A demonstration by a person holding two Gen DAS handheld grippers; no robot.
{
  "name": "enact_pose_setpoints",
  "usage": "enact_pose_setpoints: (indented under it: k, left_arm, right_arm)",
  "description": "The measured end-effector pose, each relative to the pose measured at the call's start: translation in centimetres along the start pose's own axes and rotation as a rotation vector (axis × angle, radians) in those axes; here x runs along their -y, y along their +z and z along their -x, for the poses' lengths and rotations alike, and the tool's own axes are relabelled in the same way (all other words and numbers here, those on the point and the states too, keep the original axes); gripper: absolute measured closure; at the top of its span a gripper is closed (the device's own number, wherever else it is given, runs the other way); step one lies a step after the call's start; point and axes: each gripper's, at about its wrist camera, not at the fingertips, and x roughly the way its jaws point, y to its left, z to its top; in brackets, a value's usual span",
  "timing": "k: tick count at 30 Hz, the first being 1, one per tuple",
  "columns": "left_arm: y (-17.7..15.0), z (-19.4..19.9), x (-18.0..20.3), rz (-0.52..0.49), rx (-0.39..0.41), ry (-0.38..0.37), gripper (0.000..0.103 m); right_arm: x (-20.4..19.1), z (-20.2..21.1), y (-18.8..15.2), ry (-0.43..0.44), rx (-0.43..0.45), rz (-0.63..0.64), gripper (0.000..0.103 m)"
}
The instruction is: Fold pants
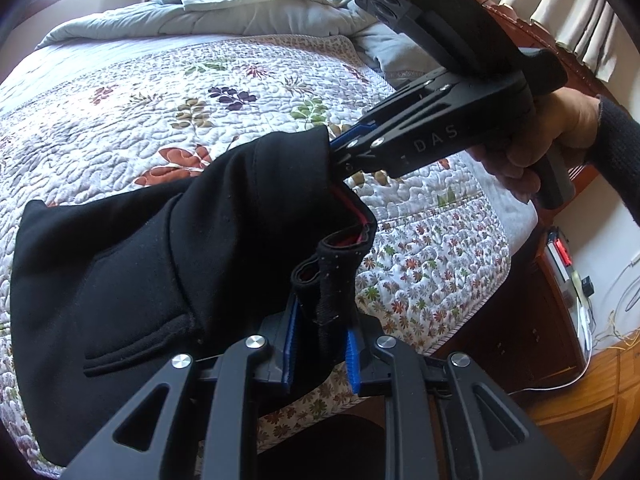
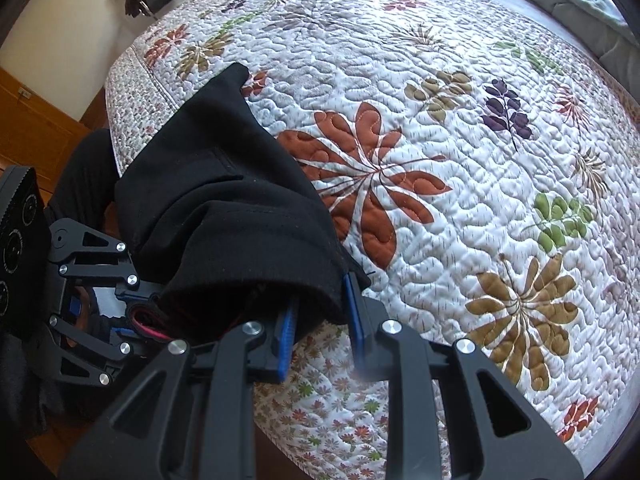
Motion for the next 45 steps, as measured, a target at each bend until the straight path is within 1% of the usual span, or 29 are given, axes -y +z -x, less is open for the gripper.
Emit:
enact_pose_setpoints:
  k: [3,5,6,7,9,11,13,14,15,16,18,20,22,27,30,31,33,38,40,41,43,45]
  left_arm:
    - [-0.2,-0.2,0.0,-0.005,-0.014,0.001,0.080]
    - [-0.4,-0.3,-0.1,-0.001,-0.020,-0.009,0.074]
    - [-0.6,-0.4,-0.1,0.000,-0.026,-0.024,0.068]
    - [-0.6,-0.4,-0.2,0.002,-0.030,-0.041,0.062]
    - [-0.8,-0.2,-0.3,-0.004,-0.030,-0.068,0.057]
    - [-0.9,-0.1,-0.5,-0.003,-0.034,-0.085,0.054]
    - [-0.8,0.5,-0.9,0.021,-0.039,-0.124,0.047]
    - [-0.7,0.9,-1.1,0.031,-0.036,-0.142,0.044]
    - [-0.6,1.8,-1.3,0.040,-0.018,-0.162,0.039]
    - [-0.5,2.5,-1.4,0.040,-0.002,-0.168,0.033]
    - [-0.4,3.9,-1.7,0.042,0.027,-0.179,0.029]
    - [-0.2,5.1,-2.1,0.047,0.047,-0.167,0.028]
    - [0.0,6.2,-2.7,0.053,0.056,-0.131,0.027]
    - [0.2,8.3,-5.0,0.084,0.072,-0.063,0.023]
    - [0.3,8.8,-6.2,0.091,0.069,-0.023,0.022]
    - [0.3,8.8,-6.6,0.094,0.063,-0.012,0.022]
    - [0.5,8.8,-7.5,0.097,0.054,0.004,0.020]
    - [1.1,8.1,-9.7,0.103,0.037,0.021,0.018]
    - [1.1,8.2,-10.9,0.101,0.043,0.001,0.018]
    - [1.0,8.4,-11.7,0.100,0.051,-0.022,0.017]
    - [1.1,8.7,-14.2,0.123,0.065,-0.086,0.015]
    - [1.4,8.3,-16.7,0.176,0.046,-0.149,0.014]
  right_arm:
    - [-0.2,-0.1,-0.2,-0.022,-0.004,-0.010,0.078]
    - [-0.5,-0.2,-0.4,-0.044,-0.008,-0.021,0.077]
    - [-0.6,-0.2,-0.5,-0.059,-0.008,-0.031,0.074]
    - [-0.6,-0.1,-0.6,-0.067,-0.006,-0.043,0.074]
    - [-0.8,0.0,-0.9,-0.092,-0.005,-0.064,0.072]
    - [-0.8,0.1,-1.5,-0.113,-0.005,-0.099,0.072]
    - [-0.9,0.4,-2.0,-0.128,0.007,-0.127,0.072]
    - [-0.9,0.9,-2.5,-0.133,0.026,-0.147,0.072]
    - [-0.9,1.3,-2.8,-0.133,0.044,-0.164,0.070]
    - [-0.8,1.9,-3.3,-0.129,0.068,-0.189,0.066]
    - [-0.7,2.7,-3.9,-0.124,0.101,-0.228,0.065]
    - [-0.8,3.5,-4.6,-0.118,0.134,-0.258,0.065]
    - [-1.1,4.1,-5.1,-0.113,0.171,-0.287,0.064]
    - [-1.7,5.5,-6.1,-0.029,0.309,-0.379,0.064]
    - [-2.2,5.9,-6.4,0.018,0.380,-0.424,0.059]
    - [-2.5,6.0,-6.4,0.055,0.413,-0.440,0.058]
    - [-2.9,5.9,-6.3,0.095,0.450,-0.453,0.058]
    - [-3.4,5.0,-5.4,0.184,0.494,-0.474,0.056]
    - [-3.3,4.7,-5.2,0.223,0.515,-0.485,0.056]
    - [-3.1,4.6,-5.2,0.235,0.523,-0.493,0.056]
    - [-2.6,4.4,-5.5,0.257,0.543,-0.522,0.053]
    - [-1.7,4.0,-6.1,0.291,0.565,-0.570,0.051]
